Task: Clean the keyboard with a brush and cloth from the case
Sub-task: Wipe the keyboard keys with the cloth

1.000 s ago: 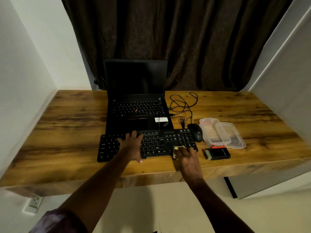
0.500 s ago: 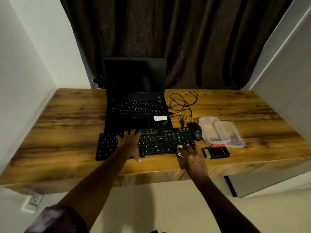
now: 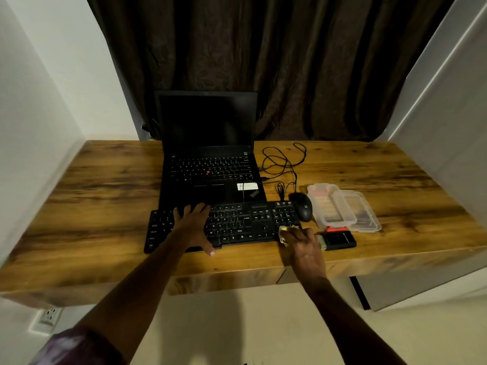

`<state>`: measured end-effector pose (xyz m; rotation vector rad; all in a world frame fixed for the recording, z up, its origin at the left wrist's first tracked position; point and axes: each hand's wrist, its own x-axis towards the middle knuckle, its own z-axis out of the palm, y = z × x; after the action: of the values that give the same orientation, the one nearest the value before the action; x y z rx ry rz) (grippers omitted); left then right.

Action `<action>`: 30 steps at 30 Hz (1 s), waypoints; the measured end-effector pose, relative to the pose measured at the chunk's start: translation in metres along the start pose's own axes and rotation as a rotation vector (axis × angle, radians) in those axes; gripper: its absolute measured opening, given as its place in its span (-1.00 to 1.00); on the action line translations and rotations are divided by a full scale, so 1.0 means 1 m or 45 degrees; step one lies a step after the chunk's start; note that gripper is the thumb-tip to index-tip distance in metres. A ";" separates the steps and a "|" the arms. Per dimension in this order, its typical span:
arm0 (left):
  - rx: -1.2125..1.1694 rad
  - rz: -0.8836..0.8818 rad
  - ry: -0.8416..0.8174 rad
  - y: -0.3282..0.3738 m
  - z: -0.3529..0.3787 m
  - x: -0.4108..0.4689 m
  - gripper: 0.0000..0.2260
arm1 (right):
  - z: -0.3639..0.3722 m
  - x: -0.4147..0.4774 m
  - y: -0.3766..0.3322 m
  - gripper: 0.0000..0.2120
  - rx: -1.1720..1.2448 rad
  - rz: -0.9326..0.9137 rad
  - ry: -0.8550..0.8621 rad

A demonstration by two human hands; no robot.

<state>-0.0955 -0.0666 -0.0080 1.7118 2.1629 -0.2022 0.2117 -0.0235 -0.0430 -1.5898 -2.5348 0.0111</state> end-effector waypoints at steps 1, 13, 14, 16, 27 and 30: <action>-0.017 0.004 -0.003 0.000 0.000 0.000 0.26 | -0.002 0.001 0.006 -0.30 0.008 0.057 0.001; -0.058 0.000 -0.035 -0.002 0.000 0.002 0.28 | -0.002 0.011 0.003 -0.44 -0.037 0.026 0.085; -0.057 0.000 -0.034 -0.002 0.000 0.002 0.29 | -0.002 0.012 0.007 -0.41 -0.042 0.093 0.054; -0.057 -0.003 -0.032 -0.002 0.000 0.004 0.29 | -0.001 0.014 0.005 -0.39 -0.030 0.161 0.017; -0.050 -0.008 -0.037 0.000 0.001 0.007 0.28 | 0.000 0.020 0.005 -0.34 -0.039 0.152 -0.007; -0.037 -0.003 -0.038 0.000 0.000 0.007 0.29 | 0.000 0.023 -0.010 -0.34 -0.033 0.105 -0.045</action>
<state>-0.0966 -0.0597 -0.0107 1.6801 2.1358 -0.1949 0.1931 -0.0074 -0.0395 -1.7177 -2.5040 0.0157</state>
